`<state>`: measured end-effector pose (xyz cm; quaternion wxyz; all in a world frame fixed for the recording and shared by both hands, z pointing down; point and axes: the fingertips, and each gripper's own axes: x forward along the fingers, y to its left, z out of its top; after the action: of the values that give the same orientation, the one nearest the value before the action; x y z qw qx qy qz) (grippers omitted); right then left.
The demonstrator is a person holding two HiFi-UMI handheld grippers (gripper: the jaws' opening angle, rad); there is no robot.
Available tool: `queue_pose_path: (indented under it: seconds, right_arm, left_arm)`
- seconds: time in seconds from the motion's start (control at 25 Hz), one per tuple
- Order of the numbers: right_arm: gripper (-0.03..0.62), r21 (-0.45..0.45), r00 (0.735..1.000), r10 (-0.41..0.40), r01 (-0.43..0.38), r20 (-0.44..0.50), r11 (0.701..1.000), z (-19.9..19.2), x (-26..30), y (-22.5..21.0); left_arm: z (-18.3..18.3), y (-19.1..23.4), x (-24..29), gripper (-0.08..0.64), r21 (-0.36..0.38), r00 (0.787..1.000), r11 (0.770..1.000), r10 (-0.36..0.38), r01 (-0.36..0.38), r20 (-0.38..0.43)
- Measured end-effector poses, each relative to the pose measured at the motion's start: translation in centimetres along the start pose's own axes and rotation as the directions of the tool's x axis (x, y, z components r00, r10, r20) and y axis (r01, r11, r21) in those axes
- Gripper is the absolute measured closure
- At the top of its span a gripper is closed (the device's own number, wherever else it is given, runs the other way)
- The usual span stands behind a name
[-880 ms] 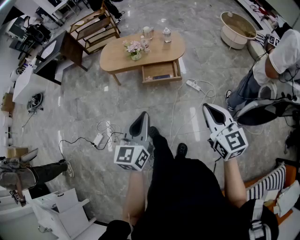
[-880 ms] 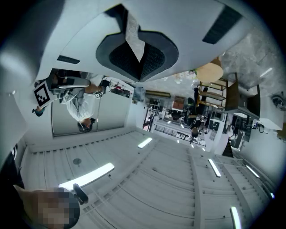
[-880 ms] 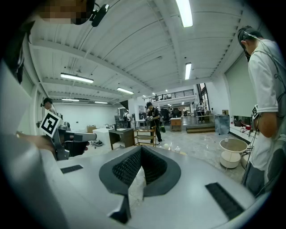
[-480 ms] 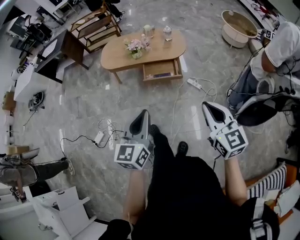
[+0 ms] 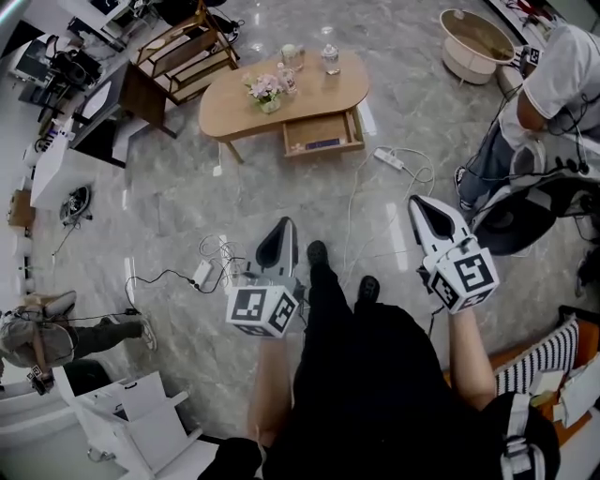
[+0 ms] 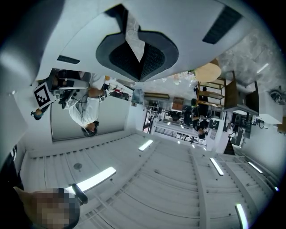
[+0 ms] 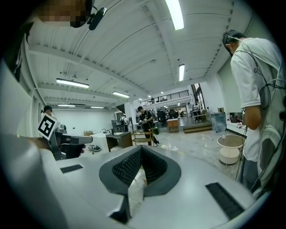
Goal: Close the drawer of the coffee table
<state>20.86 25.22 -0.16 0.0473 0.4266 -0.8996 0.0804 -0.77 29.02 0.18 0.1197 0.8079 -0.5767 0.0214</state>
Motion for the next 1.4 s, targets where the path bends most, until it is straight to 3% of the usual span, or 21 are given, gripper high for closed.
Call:
queue_pose_path:
  seconds: [0.28, 0.56, 0.96, 1.4]
  right_arm:
    - [0.580, 0.003, 0.999, -0.025, 0.025, -0.023, 1.000, -0.8, 1.0, -0.7]
    - [0.580, -0.002, 0.999, -0.040, 0.040, -0.032, 0.999, -0.6, 5.8, -0.9]
    - [0.580, 0.015, 0.997, -0.064, 0.065, -0.050, 0.998, 1.4, 19.1, 0.1]
    - [0.580, 0.036, 0.976, -0.188, 0.193, -0.111, 0.980, 1.6, 31.3, 0.3]
  left_arm:
    - [-0.2, 1.0, 1.9, 0.548, -0.003, 1.000, 1.000, -0.019, 0.019, -0.010]
    - [-0.6, 5.4, 5.0, 0.548, -0.030, 0.999, 0.999, -0.035, 0.034, -0.024]
    - [1.3, 17.6, 12.1, 0.548, -0.062, 0.996, 0.996, -0.072, 0.069, -0.052]
    - [2.1, 28.5, 19.0, 0.548, -0.058, 0.972, 0.976, -0.216, 0.211, -0.096]
